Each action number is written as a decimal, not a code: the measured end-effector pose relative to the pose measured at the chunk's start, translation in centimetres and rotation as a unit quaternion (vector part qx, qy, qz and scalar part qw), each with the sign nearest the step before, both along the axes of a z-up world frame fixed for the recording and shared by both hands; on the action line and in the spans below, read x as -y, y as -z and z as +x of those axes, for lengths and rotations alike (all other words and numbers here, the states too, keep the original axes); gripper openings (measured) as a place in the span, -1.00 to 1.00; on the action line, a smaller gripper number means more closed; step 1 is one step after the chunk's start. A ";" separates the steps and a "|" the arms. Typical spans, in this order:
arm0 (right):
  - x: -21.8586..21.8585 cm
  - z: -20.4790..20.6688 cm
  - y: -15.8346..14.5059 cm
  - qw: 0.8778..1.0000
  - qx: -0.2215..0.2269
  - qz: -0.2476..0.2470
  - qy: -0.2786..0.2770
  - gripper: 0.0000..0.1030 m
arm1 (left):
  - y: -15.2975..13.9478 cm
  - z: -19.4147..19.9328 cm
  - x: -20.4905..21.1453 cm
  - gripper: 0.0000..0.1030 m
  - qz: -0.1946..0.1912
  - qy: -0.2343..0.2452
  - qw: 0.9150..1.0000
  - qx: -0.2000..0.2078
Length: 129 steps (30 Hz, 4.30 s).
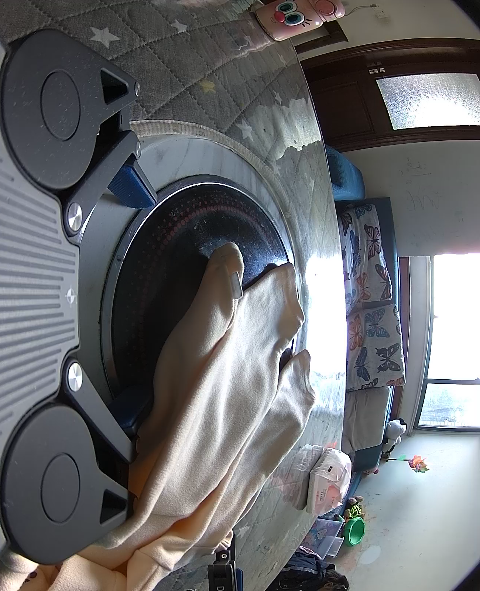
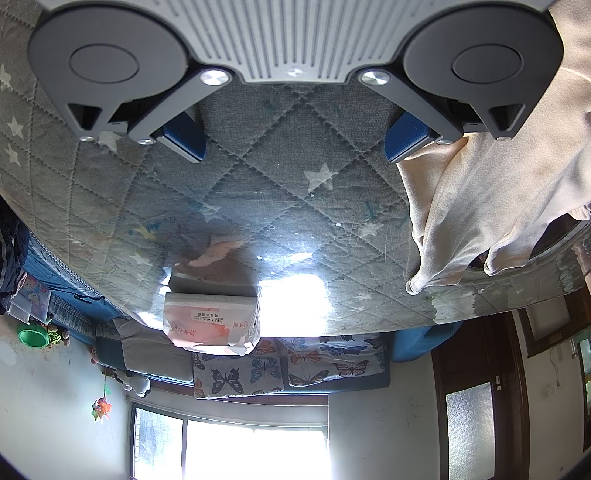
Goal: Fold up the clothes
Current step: 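Move both tools over the cream shirt, approaching its sleeves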
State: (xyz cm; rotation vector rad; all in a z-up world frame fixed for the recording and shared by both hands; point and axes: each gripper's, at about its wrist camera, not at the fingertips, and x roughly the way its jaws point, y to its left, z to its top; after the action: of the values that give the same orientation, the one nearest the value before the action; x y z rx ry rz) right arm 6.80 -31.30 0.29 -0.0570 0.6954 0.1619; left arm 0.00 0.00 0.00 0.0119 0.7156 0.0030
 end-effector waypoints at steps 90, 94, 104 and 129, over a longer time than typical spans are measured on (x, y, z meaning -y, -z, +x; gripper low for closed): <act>-5.6 -16.4 -5.9 0.988 0.020 -0.011 -0.152 1.00 | -3.7 -12.4 5.4 1.00 -0.010 -0.108 0.993 -0.036; -5.6 -16.8 -6.2 0.988 0.026 -0.011 -0.154 1.00 | -4.0 -12.7 5.8 1.00 -0.007 -0.107 0.994 -0.034; -5.5 -18.3 -6.7 0.986 0.041 -0.007 -0.161 1.00 | -4.6 -14.1 6.5 1.00 -0.001 -0.110 0.994 -0.025; -6.0 -17.7 -8.0 0.984 0.055 -0.001 -0.169 0.93 | -5.1 -13.3 5.7 1.00 -0.003 -0.107 0.994 -0.020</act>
State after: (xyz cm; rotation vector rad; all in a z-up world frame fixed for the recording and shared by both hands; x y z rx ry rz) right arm -10.86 -25.32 8.24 -0.1841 0.5710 0.4802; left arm -13.34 -5.71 5.11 -0.0704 0.7538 0.2071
